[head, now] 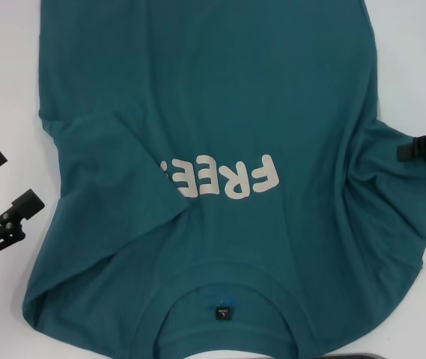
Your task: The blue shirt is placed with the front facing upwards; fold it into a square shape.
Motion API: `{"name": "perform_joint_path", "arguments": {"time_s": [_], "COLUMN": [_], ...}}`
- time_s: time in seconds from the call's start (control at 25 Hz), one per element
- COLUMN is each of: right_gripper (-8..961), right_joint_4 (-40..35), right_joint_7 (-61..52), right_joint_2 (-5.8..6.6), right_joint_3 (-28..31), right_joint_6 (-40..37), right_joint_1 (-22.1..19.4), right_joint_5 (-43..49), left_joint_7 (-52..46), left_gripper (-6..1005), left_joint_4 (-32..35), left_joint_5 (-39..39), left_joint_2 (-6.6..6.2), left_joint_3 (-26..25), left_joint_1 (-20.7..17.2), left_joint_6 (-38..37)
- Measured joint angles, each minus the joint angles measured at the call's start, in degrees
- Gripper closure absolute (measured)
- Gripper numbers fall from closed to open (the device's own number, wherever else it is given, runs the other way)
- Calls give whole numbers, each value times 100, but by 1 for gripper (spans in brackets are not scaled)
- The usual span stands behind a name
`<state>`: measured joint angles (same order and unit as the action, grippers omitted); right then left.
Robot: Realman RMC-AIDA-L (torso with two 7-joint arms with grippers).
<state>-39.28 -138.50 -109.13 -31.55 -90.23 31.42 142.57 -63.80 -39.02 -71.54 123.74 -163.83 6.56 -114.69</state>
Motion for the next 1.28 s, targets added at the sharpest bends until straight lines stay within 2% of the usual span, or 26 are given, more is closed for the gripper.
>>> {"name": "perform_joint_path", "arguments": {"time_s": [0.12, 0.24, 0.68, 0.92, 1.28], "right_gripper": [270, 516, 942, 948, 946], "right_joint_4": [0, -25, -13, -31, -521], "right_joint_7": [12, 11, -4, -15, -237], "right_joint_2": [-12, -13, 19, 26, 150], "right_joint_3": [-26, -5, 20, 9, 140], "right_joint_6": [23, 17, -1, 0, -134], "right_joint_1": [2, -33, -58, -67, -264], "right_joint_5": [30, 29, 35, 35, 13], "left_joint_7": [0, 0, 0, 0, 0], "left_gripper": [49, 50, 52, 52, 53], "left_joint_4": [0, 0, 0, 0, 0], "left_joint_5": [-4, -13, -18, -70, -100], "left_joint_2": [1, 1, 1, 1, -7], "left_joint_3": [0, 0, 0, 0, 1], "left_joint_1": [-11, -18, -29, -48, -50], "left_joint_6": [-11, -19, -29, -36, -36]}}
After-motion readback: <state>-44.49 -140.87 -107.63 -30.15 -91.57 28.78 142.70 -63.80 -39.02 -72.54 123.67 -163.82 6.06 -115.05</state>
